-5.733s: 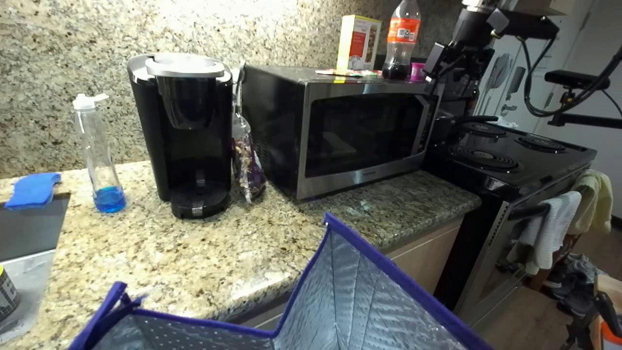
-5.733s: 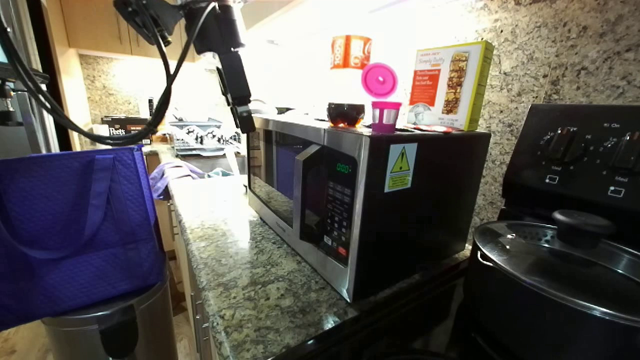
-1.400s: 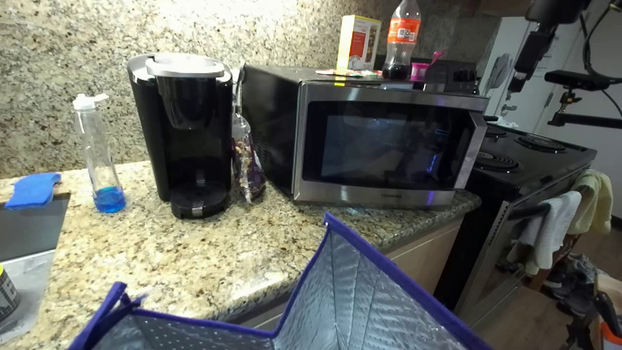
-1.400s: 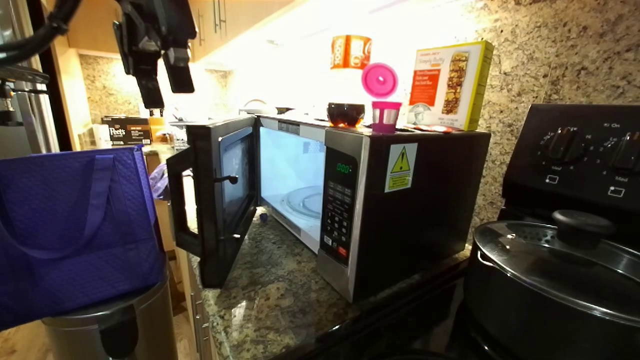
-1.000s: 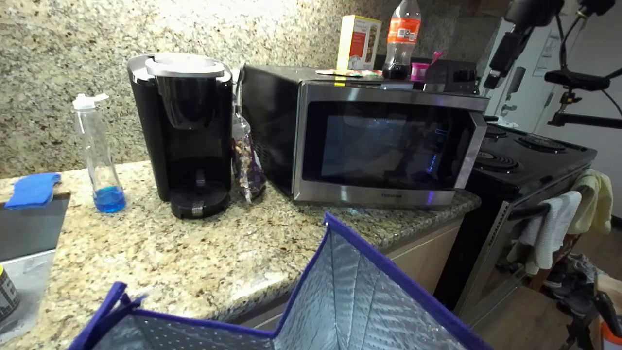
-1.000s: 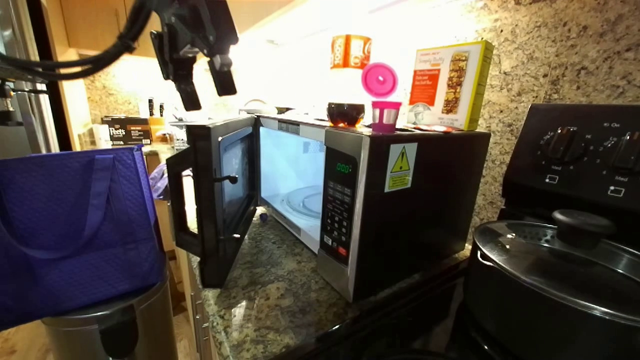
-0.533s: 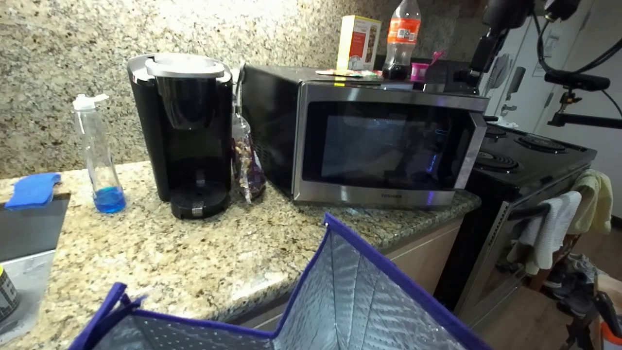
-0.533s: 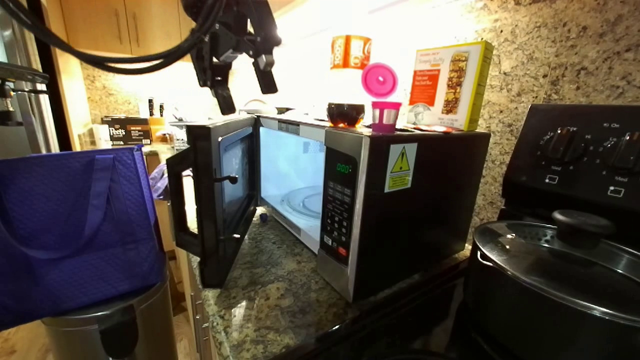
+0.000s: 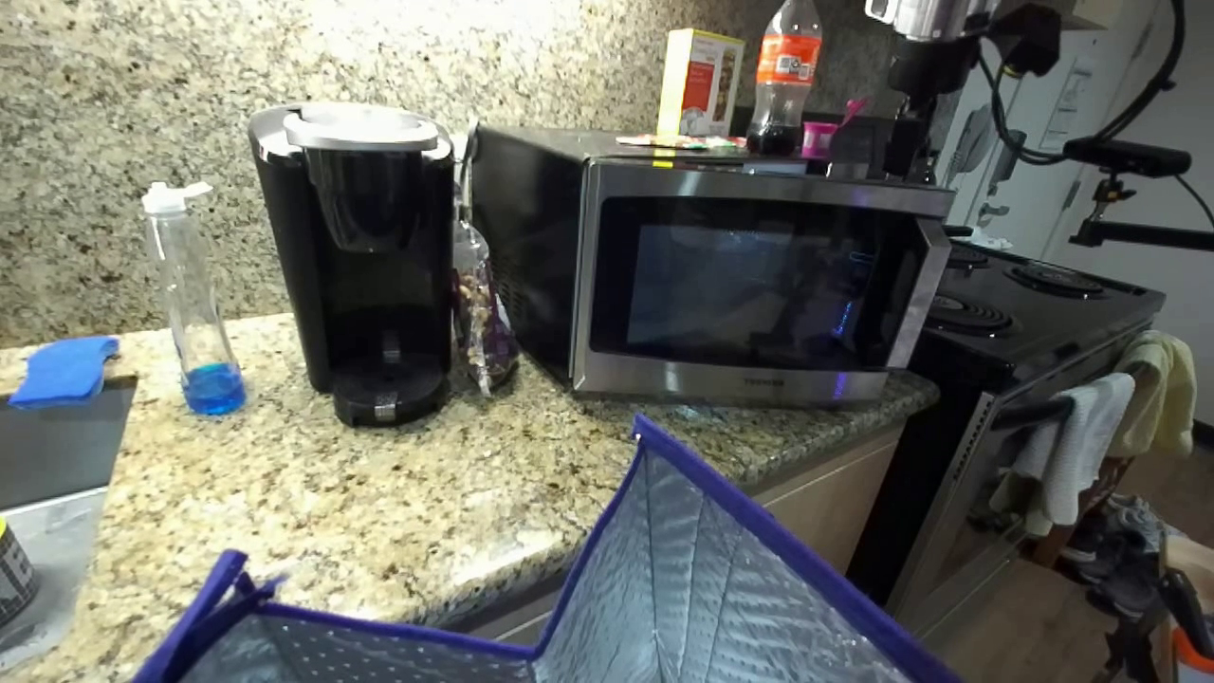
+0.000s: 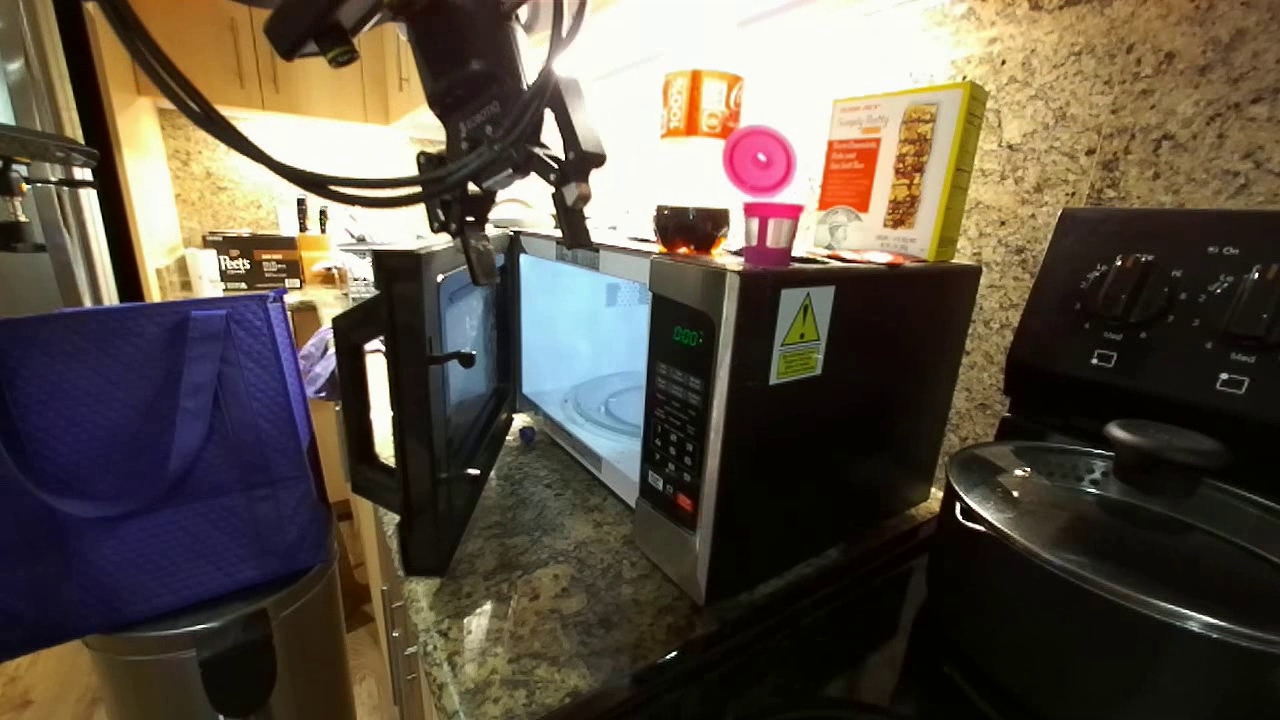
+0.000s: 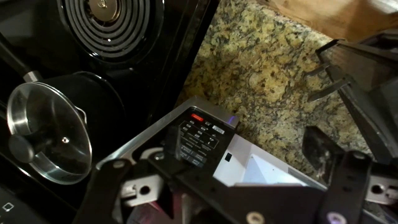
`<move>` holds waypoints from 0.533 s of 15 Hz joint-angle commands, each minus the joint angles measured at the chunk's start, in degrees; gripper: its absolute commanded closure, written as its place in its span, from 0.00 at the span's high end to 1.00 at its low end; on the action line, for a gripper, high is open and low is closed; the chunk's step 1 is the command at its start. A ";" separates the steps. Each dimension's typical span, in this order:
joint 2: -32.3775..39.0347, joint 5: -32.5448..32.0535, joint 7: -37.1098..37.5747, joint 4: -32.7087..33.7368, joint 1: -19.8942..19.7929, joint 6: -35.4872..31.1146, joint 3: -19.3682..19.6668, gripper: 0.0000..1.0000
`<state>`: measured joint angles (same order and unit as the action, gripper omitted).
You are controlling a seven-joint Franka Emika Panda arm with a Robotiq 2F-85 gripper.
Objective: Open the microwave door
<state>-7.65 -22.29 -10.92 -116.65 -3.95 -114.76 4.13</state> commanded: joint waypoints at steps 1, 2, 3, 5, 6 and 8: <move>1.68 1.67 -4.22 1.87 0.71 4.46 -0.32 1.00; 1.72 1.97 -4.97 1.89 0.94 5.46 -0.36 1.00; 1.69 2.47 -5.50 2.14 1.10 7.04 -0.46 1.00; 1.44 3.77 -7.09 2.35 1.60 10.15 -0.60 1.00; 1.38 4.47 -7.94 2.40 1.80 11.66 -0.71 1.00; 1.18 6.13 -10.31 2.24 2.37 13.91 -0.83 1.00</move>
<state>-6.47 -19.08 -16.75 -115.47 -2.07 -104.87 3.60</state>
